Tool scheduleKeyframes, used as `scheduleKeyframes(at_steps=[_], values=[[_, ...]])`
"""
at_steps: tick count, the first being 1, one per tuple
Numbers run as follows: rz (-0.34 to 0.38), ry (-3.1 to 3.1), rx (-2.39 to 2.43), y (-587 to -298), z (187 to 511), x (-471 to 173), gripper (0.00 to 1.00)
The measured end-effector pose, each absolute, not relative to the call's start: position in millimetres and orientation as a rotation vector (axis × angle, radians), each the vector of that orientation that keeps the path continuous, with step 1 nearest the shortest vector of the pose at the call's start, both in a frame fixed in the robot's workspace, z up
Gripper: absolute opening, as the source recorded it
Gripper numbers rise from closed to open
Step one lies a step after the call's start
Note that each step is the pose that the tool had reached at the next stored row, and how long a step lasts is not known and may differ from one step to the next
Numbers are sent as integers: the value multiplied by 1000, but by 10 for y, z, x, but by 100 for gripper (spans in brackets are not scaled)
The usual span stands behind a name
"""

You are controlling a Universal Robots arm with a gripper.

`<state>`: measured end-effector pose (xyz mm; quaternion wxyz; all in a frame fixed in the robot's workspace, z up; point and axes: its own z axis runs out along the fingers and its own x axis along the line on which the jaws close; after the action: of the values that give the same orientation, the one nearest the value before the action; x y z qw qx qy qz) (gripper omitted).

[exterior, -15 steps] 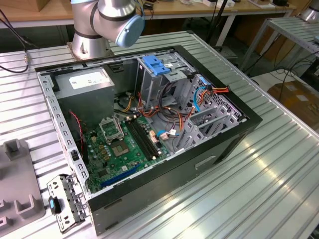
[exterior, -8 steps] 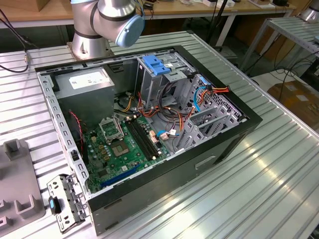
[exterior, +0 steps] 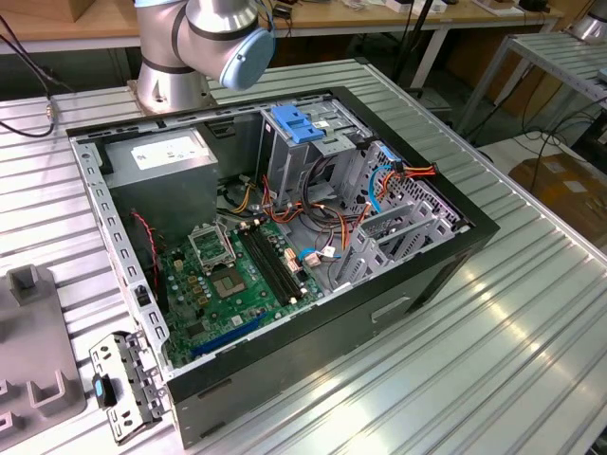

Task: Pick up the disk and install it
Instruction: 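Pick up the disk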

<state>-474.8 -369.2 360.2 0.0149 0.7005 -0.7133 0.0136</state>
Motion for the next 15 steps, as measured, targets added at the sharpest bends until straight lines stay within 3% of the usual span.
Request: scheduleKeyframes(at_steps=[15], values=[[42, -2220, 2180, -3692, 3704, -4748, 37]])
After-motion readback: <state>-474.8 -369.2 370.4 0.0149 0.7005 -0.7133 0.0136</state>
